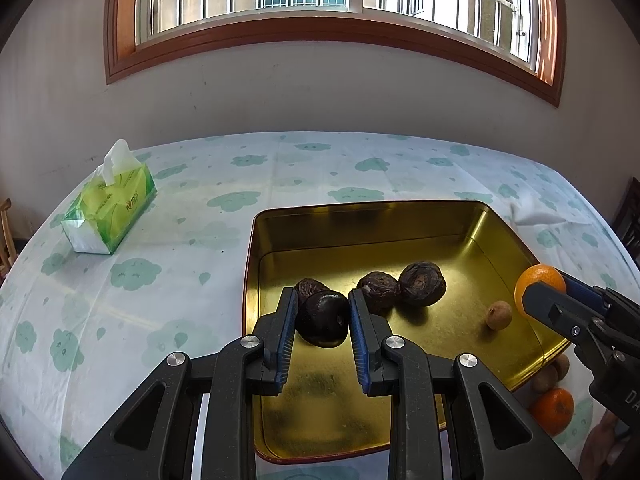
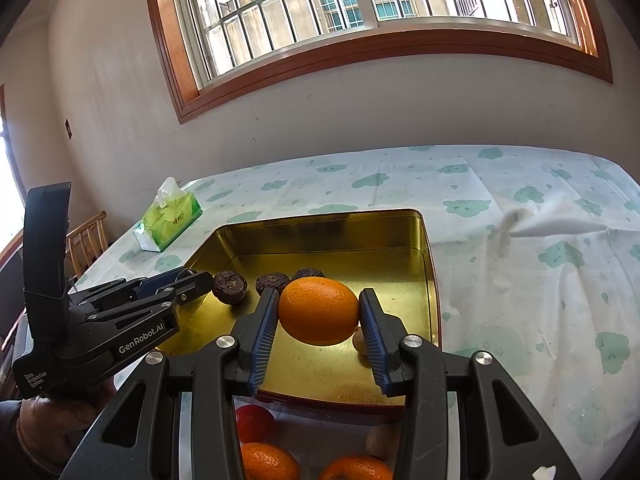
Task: Organize fruits
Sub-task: 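Lower the black plum with the left gripper while the right lowers the orange into the tin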
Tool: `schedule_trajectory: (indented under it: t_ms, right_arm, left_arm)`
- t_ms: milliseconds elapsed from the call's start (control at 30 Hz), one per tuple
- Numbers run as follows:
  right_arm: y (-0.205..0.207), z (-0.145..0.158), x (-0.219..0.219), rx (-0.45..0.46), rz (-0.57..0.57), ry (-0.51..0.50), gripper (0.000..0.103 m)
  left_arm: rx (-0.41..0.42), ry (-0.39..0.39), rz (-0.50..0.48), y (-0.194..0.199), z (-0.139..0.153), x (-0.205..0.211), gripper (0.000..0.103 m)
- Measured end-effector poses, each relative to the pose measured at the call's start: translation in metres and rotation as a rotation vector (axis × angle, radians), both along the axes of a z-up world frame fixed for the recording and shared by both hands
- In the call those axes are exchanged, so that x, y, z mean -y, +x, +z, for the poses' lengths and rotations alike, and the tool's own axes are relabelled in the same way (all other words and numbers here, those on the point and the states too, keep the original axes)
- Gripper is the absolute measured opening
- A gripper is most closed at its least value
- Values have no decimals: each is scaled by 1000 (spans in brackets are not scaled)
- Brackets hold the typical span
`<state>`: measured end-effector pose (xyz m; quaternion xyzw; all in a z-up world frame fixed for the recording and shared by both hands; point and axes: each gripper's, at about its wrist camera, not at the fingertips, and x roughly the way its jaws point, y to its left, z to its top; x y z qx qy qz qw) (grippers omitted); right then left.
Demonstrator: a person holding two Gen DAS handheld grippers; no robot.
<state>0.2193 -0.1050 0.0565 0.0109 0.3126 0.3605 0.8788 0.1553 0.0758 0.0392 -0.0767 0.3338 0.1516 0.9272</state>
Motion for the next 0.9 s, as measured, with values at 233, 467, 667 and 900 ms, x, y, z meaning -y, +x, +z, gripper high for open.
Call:
schedule_trajectory:
  t_ms: [233, 467, 667, 900]
  right_arm:
    - [1, 0, 0, 0, -1, 0, 38]
    - [1, 0, -1, 0, 1, 0, 38]
    - [3, -2, -2, -1, 3, -2, 38]
    - [3, -2, -3, -1, 2, -2, 38]
  left_arm:
    - [0, -3, 1, 1, -1, -1, 26]
    - [0, -1, 3, 2, -1, -2, 26]
    - [-2, -3, 5, 4, -3, -4, 26]
    - [-4, -5, 8, 6, -5, -7, 26]
